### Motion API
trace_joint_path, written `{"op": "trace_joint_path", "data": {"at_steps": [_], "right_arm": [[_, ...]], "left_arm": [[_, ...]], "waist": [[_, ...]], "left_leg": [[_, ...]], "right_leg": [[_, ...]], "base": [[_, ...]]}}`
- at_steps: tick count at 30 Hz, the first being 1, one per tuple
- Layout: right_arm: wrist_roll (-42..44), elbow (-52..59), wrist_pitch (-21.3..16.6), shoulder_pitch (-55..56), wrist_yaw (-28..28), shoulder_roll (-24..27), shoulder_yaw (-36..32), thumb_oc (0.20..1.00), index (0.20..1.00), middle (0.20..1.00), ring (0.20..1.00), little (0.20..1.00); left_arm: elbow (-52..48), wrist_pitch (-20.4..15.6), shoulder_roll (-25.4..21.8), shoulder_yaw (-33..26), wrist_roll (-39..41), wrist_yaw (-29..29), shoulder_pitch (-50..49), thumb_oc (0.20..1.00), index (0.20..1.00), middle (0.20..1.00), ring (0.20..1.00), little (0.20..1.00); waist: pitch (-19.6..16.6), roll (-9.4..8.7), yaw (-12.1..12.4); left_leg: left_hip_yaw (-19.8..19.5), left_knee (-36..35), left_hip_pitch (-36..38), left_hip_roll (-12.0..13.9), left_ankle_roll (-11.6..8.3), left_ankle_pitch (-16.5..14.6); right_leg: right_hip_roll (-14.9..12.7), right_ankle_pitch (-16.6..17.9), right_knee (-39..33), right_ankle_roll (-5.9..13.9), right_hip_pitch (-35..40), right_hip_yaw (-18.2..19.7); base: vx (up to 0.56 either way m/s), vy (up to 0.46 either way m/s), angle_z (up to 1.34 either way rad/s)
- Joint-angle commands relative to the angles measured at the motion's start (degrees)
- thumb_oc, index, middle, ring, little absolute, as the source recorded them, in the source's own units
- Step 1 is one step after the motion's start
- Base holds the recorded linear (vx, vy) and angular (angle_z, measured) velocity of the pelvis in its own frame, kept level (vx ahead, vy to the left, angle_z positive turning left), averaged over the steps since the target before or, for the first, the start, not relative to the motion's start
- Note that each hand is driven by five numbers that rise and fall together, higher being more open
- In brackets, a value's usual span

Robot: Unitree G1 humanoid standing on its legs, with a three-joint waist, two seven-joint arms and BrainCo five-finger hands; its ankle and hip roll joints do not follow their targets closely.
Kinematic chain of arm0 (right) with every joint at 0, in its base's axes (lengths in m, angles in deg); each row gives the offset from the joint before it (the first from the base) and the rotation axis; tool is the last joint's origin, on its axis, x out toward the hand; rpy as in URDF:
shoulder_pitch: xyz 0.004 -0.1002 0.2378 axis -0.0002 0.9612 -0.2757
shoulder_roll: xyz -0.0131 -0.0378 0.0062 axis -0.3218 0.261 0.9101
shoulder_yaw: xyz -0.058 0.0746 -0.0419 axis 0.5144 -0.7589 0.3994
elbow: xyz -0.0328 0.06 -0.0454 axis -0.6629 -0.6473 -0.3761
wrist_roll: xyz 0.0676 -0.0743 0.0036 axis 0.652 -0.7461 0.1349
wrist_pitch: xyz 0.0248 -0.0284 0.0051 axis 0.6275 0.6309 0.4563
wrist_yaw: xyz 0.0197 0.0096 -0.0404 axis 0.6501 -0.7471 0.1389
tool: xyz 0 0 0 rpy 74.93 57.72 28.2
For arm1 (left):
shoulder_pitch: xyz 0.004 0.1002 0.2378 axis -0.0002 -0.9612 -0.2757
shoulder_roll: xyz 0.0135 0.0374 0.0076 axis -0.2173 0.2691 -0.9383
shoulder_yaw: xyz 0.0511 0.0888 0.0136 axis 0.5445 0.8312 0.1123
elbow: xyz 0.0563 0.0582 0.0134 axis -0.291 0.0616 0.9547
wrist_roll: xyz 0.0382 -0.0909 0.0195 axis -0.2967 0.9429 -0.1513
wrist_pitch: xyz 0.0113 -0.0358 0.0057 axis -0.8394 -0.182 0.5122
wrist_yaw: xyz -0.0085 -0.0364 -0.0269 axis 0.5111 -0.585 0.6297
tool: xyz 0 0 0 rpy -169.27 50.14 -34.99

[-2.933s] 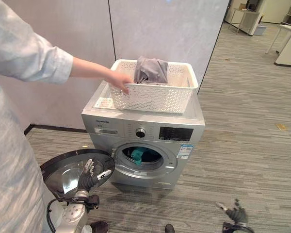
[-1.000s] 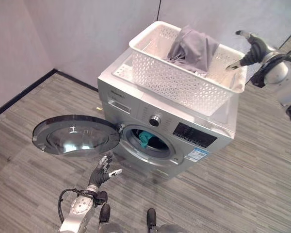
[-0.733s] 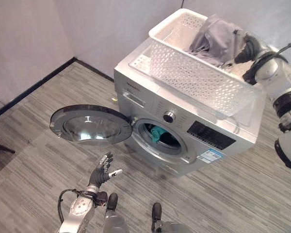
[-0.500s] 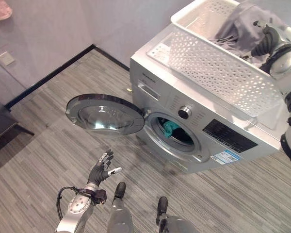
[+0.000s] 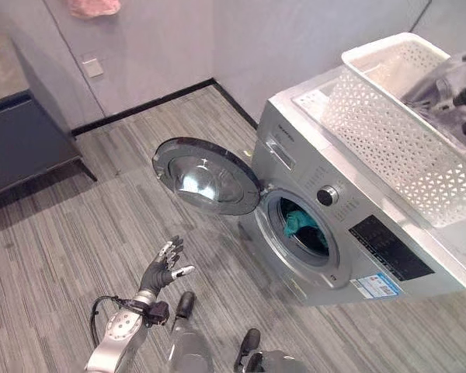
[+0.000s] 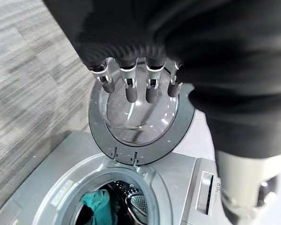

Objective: Grab the laundry basket,head to the washer,open it,put in the laundry and shut it.

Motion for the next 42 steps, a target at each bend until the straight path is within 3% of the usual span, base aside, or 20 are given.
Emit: {"op": "trace_joint_path", "data": {"at_steps": [1,20,29,31,32,33,34,35,36,39,41,42], "right_arm": [[-1.37,1.02,1.10,-4.07,0.15,5.07,2.69,1.000,1.000,1.000,1.000,1.000],[-2.05,0.00,1.91,-0.83,0.70,9.44,-0.45,1.000,1.000,1.000,1.000,1.000],[-2.24,-1.24,2.27,-3.07,-0.09,12.97,0.52,1.000,1.000,1.000,1.000,1.000],[-1.97,-1.03,2.25,-2.78,-0.08,13.51,0.34,0.922,0.922,0.922,0.922,0.922],[-1.61,-0.57,2.18,-2.43,-0.27,13.94,0.16,0.624,0.624,0.624,0.624,0.624],[-1.40,0.01,1.91,-2.28,-0.72,13.87,0.22,0.542,0.542,0.542,0.542,0.542],[-1.54,0.13,1.90,-2.11,-0.89,13.54,-0.06,0.438,0.438,0.438,0.438,0.438],[-1.56,0.15,1.90,-2.01,-0.91,13.52,-0.19,0.313,0.313,0.313,0.313,0.313],[-1.67,0.47,1.88,-1.29,-1.32,12.93,-1.23,0.200,0.200,0.200,0.200,0.200],[-2.21,1.08,2.20,1.10,-2.41,10.47,-3.11,0.200,0.200,0.200,0.200,0.200],[-2.37,2.16,2.22,2.96,-3.15,8.19,-3.83,0.200,0.200,0.200,0.200,0.200],[-2.38,2.18,2.22,3.09,-3.17,8.16,-3.95,0.200,0.200,0.200,0.200,0.200]], "left_arm": [[-5.10,-2.01,-1.80,1.09,1.23,1.72,1.55,1.000,1.000,1.000,1.000,1.000],[-6.58,-2.10,-0.99,0.85,1.96,1.60,0.62,1.000,1.000,1.000,1.000,1.000],[-6.58,-2.28,-0.25,1.78,2.49,1.88,1.28,1.000,1.000,1.000,1.000,1.000],[-6.34,-2.31,-0.16,1.95,2.49,1.88,1.64,1.000,1.000,1.000,1.000,1.000],[-6.12,-2.33,-0.02,1.83,2.45,1.76,1.93,1.000,1.000,1.000,1.000,1.000],[-6.05,-2.18,0.04,1.51,2.62,1.82,1.96,1.000,1.000,1.000,1.000,1.000],[-6.15,-2.11,-0.15,1.13,2.50,1.86,1.86,1.000,1.000,1.000,1.000,1.000],[-6.18,-2.09,-0.21,1.09,2.50,1.86,1.85,1.000,1.000,1.000,1.000,1.000],[-6.28,-1.93,-0.52,0.59,2.18,1.78,1.66,1.000,1.000,1.000,1.000,1.000],[-6.60,-1.64,-1.17,-0.28,1.71,1.34,1.25,1.000,1.000,1.000,1.000,1.000],[-8.12,-1.43,-2.43,-1.80,1.39,0.99,0.26,1.000,1.000,1.000,1.000,1.000],[-8.16,-1.41,-2.51,-1.83,1.39,0.99,0.20,1.000,1.000,1.000,1.000,1.000]], "waist": [[0.09,-0.11,0.24],[1.36,4.11,2.03],[2.06,6.00,1.51],[2.33,6.02,1.02],[2.44,5.68,0.23],[3.17,5.11,-0.17],[3.73,4.69,0.05],[3.72,4.68,0.03],[4.36,3.92,0.42],[5.12,2.02,1.53],[5.19,-0.35,3.58],[5.28,-0.47,3.69]], "left_leg": [[-2.62,-2.19,10.49,3.60,-2.55,14.89],[-4.96,-3.15,8.43,2.27,-4.07,22.12],[-1.76,-3.06,7.17,2.17,-4.89,24.39],[-1.22,-2.21,6.86,2.33,-4.80,24.05],[-0.23,-0.23,7.21,2.68,-4.66,22.29],[1.25,6.17,6.13,1.93,-3.12,19.12],[1.28,10.95,4.69,0.84,-2.31,17.50],[1.20,11.42,4.43,0.85,-2.27,17.21],[0.84,18.18,1.55,-0.76,-1.26,14.97],[2.32,23.30,-3.21,-2.91,0.57,6.66],[1.55,16.21,-7.02,-7.81,1.96,1.05],[1.71,16.07,-6.79,-7.83,1.99,1.05]], "right_leg": [[-1.14,-0.79,-9.20,6.86,4.24,4.30],[-1.33,-1.90,-8.09,6.37,1.54,3.57],[-2.05,-2.07,-8.94,6.29,0.96,2.44],[-2.14,-2.43,-8.86,5.96,1.09,2.34],[-2.01,-4.14,-8.90,5.50,1.80,3.11],[-1.74,-4.68,-9.14,4.38,2.71,3.41],[-1.59,-4.76,-9.19,3.85,3.22,3.60],[-1.56,-4.78,-9.19,3.86,3.21,3.57],[-1.37,-4.91,-9.11,3.31,3.63,3.60],[-1.27,-5.95,-8.24,3.54,5.04,3.81],[-1.15,-5.46,-7.62,4.70,6.53,5.20],[-1.23,-5.50,-7.60,4.72,6.63,5.33]], "base": [[0.07,-0.081,0.26],[0.03,-0.011,0.05],[0.04,-0.003,0.06],[0.07,-0.055,0.06],[0.13,-0.157,0.30],[0.12,-0.196,0.49],[0.02,-0.133,0.66],[0.01,-0.145,0.42],[0.03,-0.137,0.10],[0.08,-0.096,-0.34],[0.13,0.054,-0.29],[0.13,0.064,-0.08]]}}
